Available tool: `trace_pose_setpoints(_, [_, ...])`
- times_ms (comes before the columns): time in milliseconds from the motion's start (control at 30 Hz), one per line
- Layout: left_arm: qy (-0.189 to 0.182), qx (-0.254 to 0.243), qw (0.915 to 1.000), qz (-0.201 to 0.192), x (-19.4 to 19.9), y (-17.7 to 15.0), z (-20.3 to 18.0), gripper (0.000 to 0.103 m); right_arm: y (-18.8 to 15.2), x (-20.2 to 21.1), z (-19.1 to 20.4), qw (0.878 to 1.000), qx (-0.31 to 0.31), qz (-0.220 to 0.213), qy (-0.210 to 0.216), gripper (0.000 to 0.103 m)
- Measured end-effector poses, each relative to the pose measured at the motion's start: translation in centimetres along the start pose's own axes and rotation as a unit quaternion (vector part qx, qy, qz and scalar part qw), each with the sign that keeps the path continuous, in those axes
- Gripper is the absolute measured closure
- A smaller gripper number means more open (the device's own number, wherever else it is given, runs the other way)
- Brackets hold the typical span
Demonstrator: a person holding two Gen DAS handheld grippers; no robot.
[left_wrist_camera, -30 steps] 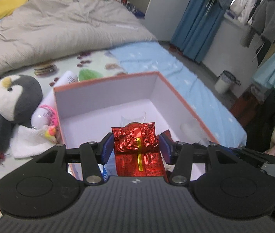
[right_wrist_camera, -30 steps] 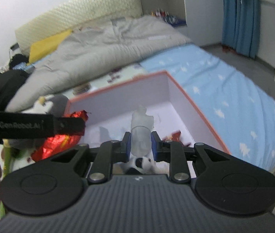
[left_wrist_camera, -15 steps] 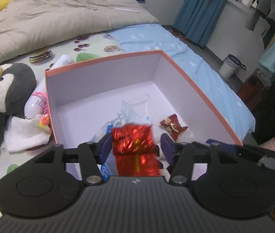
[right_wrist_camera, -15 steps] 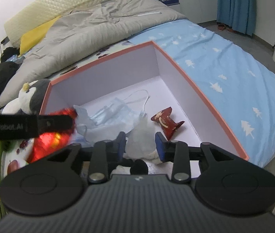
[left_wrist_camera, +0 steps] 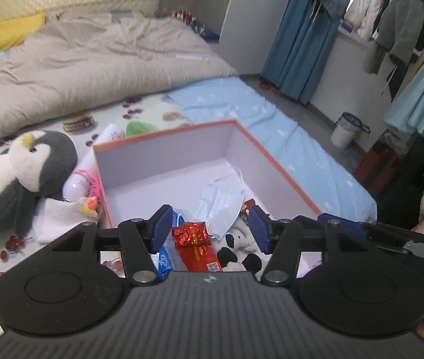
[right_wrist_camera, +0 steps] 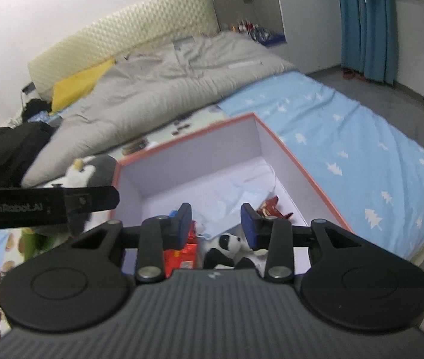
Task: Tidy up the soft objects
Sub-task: 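Open both grippers to drop the candy and bottle into the pink box, then withdraw both grippers from the box toward the white towel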
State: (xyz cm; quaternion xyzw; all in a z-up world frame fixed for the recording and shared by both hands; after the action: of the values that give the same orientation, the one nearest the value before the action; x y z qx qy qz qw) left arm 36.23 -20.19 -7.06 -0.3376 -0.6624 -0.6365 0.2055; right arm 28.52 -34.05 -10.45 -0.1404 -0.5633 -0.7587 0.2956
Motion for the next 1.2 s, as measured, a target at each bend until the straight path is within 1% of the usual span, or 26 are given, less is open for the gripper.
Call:
trace_pose_setpoints(167, [0.001, 0.001, 0.9996, -0.029, 4.6, -0.7, 0.5, 0.041, -0.2, 3.4, 2.1, 1.000, 0.010, -0.027, 0.009, 0.063])
trace_pose_setpoints(333, [0.004, 0.009, 0.9984, -0.055, 9.4, -2.3, 1.4, 0.041, -0.7, 6.2, 4.3, 0.999, 0.027, -0.043, 0.019, 0.063])
trace_pose_setpoints(467, [0.007, 0.014, 0.9974, -0.070, 12.7, -3.9, 2.2, 0.041, -1.5, 8.3, 6.1, 0.997, 0.037, -0.056, 0.028, 0.063])
trace_pose_setpoints(633, [0.013, 0.018, 0.9963, -0.082, 16.2, -6.1, 3.6, 0.041, -2.9, 10.0, 8.2, 0.996, 0.048, -0.063, 0.037, 0.063])
trace_pose_setpoints(800, [0.020, 0.027, 0.9955, -0.088, 18.5, -8.1, 5.4, 0.041, -4.9, 11.2, 10.1, 0.995, 0.053, -0.067, 0.047, 0.063])
trace_pose_setpoints(967, [0.023, 0.034, 0.9951, -0.090, 20.2, -10.4, 7.2, 0.041, -7.1, 11.5, 11.8, 0.995, 0.063, -0.060, 0.052, 0.063])
trace_pose_setpoints(1200, [0.027, 0.047, 0.9955, -0.077, 20.7, -13.7, 9.4, 0.040, -10.2, 11.4, 13.2, 0.995, 0.068, -0.048, 0.054, 0.063])
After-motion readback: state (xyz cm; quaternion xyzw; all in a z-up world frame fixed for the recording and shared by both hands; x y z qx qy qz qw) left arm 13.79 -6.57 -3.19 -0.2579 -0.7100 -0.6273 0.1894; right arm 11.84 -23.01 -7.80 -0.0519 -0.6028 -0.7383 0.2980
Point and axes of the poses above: each gripper's, at about its wrist camera, not at the fingertips, and x roughly against the way its jaws point, z to its left, y to its top, the point moved 6 cm from there along -x, roughly the way its jaws point, and after that the axes turned 9 degrees about y, right-handed, at the moved point
